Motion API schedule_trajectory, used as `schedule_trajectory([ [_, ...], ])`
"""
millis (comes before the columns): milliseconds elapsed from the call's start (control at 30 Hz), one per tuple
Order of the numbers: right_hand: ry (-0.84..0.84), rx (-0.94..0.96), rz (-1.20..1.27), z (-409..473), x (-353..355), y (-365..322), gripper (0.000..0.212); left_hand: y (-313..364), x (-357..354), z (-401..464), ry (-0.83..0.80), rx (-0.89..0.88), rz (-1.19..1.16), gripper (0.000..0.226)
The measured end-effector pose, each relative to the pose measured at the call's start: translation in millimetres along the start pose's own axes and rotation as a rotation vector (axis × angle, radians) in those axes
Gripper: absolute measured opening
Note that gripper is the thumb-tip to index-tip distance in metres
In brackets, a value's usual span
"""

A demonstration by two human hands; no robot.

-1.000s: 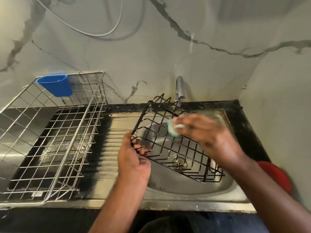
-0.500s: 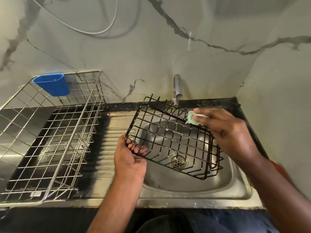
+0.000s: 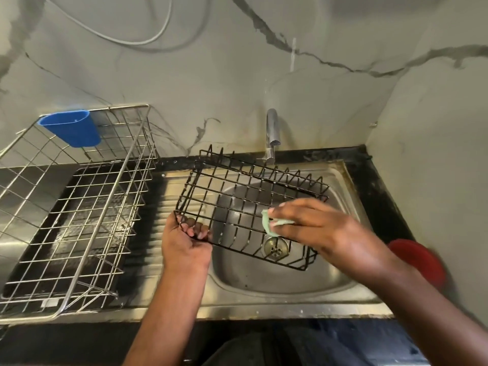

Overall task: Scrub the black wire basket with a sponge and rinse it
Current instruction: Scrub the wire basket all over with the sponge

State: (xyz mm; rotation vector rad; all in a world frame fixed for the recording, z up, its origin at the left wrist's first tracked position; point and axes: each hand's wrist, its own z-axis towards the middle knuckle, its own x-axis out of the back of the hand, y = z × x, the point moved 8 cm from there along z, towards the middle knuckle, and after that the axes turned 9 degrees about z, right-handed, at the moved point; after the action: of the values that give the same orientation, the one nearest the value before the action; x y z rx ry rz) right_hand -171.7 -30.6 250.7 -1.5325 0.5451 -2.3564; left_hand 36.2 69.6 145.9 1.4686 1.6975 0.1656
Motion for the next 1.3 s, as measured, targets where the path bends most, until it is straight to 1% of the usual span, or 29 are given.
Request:
schedule_trajectory([
  [33, 0.02, -0.026, 0.004, -1, 1, 11, 0.046, 2, 1, 1, 0.007, -0.002, 0.002, 0.051],
  [133, 0.276, -0.244, 0.011, -10, 28, 63, 0.042, 4, 7, 7, 0.037, -0.002, 0.018, 0.056],
  [167, 0.318, -0.27, 0.019, -14, 34, 70, 0.041, 2, 10, 9, 0.051, 0.004, 0.023, 0.058],
  [200, 0.311, -0.247, 0.021, -15, 34, 65, 0.041, 0, 12, 11, 0.063, 0.012, 0.022, 0.06],
  [233, 0.259, -0.179, 0.014, -13, 28, 53, 0.042, -3, 15, 14, 0.073, 0.021, 0.015, 0.06],
  [300, 0.093, -0.038, -0.008, -13, 7, 25, 0.045, -8, 18, 19, 0.075, 0.034, 0.005, 0.058],
  [333, 0.043, -0.013, -0.019, -16, 0, 23, 0.047, -9, 19, 20, 0.068, 0.035, 0.001, 0.056],
  [367, 0.046, -0.04, -0.024, -18, -1, 31, 0.048, -8, 19, 22, 0.064, 0.03, -0.001, 0.054],
  [467, 0.201, -0.221, -0.039, -30, 17, 68, 0.051, -6, 22, 23, 0.068, 0.014, -0.006, 0.048],
  [500, 0.219, -0.228, -0.032, -32, 19, 69, 0.05, -5, 24, 22, 0.073, 0.011, -0.002, 0.048],
  [533, 0.208, -0.186, -0.028, -31, 17, 62, 0.049, -6, 25, 22, 0.081, 0.011, 0.005, 0.048],
  [600, 0.096, -0.057, -0.047, -28, 1, 39, 0.051, -8, 25, 21, 0.087, 0.016, 0.026, 0.048],
  [633, 0.048, -0.028, -0.059, -27, -6, 35, 0.052, -9, 24, 21, 0.077, 0.016, 0.033, 0.048],
  [667, 0.045, -0.047, -0.064, -27, -6, 39, 0.052, -9, 21, 22, 0.061, 0.014, 0.034, 0.048],
  [767, 0.177, -0.247, -0.044, -29, 11, 70, 0.051, -8, 17, 23, 0.015, -0.006, 0.057, 0.052],
  [800, 0.203, -0.269, -0.02, -29, 13, 72, 0.049, -8, 16, 23, 0.006, -0.008, 0.079, 0.052],
  [867, 0.186, -0.214, 0.017, -24, 9, 63, 0.046, -10, 13, 20, -0.013, 0.001, 0.118, 0.05],
  [933, 0.156, -0.177, 0.02, -20, 3, 58, 0.048, -12, 7, 16, -0.035, 0.005, 0.123, 0.049],
  [1033, 0.27, -0.331, 0.012, -24, 18, 80, 0.05, -13, -3, 9, -0.08, -0.019, 0.142, 0.045],
  [1067, 0.302, -0.352, 0.022, -25, 23, 81, 0.049, -12, -5, 7, -0.089, -0.032, 0.152, 0.044],
  [1133, 0.317, -0.295, 0.08, -20, 25, 70, 0.044, -11, -7, 5, -0.118, -0.062, 0.161, 0.043],
  [1200, 0.274, -0.245, 0.085, -13, 21, 59, 0.045, -13, -11, 4, -0.151, -0.088, 0.188, 0.044],
  [1233, 0.286, -0.253, 0.075, -11, 21, 60, 0.046, -14, -13, 4, -0.179, -0.098, 0.204, 0.044],
  [1300, 0.363, -0.313, 0.055, -11, 29, 70, 0.048, -17, -21, 0, -0.242, -0.129, 0.229, 0.042],
])
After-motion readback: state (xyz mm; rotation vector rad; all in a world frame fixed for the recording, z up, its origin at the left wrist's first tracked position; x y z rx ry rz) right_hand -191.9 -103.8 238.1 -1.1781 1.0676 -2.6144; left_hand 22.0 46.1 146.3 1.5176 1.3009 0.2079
